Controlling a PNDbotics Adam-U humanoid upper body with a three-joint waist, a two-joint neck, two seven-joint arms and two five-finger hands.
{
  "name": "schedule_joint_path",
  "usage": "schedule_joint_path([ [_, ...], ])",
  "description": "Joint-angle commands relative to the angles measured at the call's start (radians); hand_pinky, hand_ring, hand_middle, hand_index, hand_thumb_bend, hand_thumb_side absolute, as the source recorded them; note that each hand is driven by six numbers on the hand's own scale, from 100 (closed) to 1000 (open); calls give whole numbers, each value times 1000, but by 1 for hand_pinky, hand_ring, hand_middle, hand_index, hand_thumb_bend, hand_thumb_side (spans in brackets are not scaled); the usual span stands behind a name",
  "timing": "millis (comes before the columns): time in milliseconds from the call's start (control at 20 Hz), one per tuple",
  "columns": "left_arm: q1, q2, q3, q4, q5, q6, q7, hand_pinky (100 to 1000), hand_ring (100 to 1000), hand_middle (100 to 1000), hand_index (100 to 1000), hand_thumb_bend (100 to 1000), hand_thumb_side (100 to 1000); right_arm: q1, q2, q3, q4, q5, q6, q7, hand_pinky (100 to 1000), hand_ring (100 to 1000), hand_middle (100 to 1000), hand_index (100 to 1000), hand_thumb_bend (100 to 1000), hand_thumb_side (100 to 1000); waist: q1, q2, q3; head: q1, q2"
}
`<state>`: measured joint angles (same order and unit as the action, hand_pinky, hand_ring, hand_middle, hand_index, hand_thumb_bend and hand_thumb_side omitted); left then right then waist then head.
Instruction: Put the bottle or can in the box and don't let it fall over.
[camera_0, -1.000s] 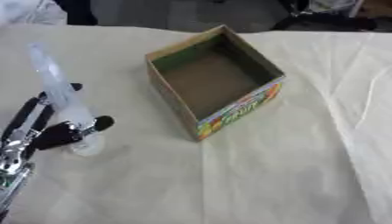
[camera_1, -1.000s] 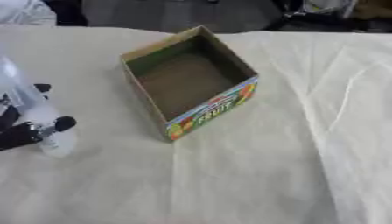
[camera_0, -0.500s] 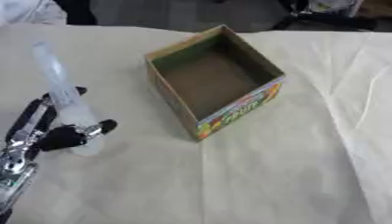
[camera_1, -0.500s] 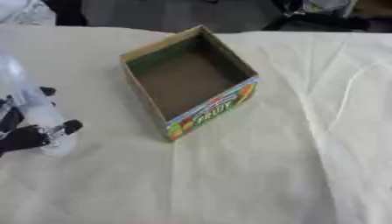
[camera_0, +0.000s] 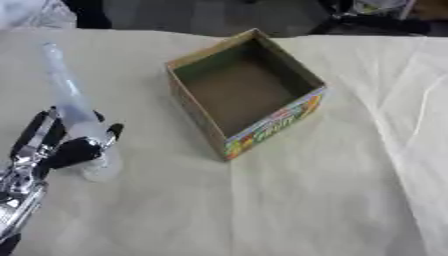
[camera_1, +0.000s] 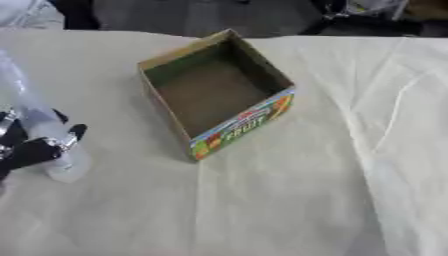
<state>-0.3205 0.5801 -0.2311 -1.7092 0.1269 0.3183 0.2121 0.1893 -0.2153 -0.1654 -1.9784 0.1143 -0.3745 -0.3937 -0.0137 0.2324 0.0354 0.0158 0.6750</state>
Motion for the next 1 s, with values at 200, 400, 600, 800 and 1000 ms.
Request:
schedule_joint_path([
  [200, -17, 10, -3, 10, 8, -31, -1, 752, 260, 199, 182, 236, 220, -4, -9, -4, -22, -4, 10, -3, 881, 924, 932, 968, 100, 504, 4, -9, -2, 3, -9],
  [400, -19, 9, -4, 15, 7, -47, 0, 736, 236, 164, 152, 127, 236, -5, -8, -5, -22, -6, 12, -5, 882, 923, 930, 965, 100, 504, 5, -10, -4, 3, -10],
  [600, -18, 9, -5, 7, -1, -67, -9, 712, 239, 167, 147, 100, 221, -4, -8, -6, -22, -8, 11, -6, 882, 922, 930, 960, 100, 502, 5, -10, -5, 4, -9],
  [800, -17, 9, -3, 2, -3, -84, -21, 684, 230, 158, 141, 100, 209, -4, -8, -7, -22, -9, 11, -6, 883, 922, 930, 961, 100, 501, 5, -10, -5, 3, -8],
  [1000, -15, 15, 1, -16, -20, -108, -34, 583, 211, 146, 135, 100, 228, -4, -8, -7, -22, -10, 11, -7, 884, 922, 930, 959, 100, 501, 6, -10, -4, 3, -6],
])
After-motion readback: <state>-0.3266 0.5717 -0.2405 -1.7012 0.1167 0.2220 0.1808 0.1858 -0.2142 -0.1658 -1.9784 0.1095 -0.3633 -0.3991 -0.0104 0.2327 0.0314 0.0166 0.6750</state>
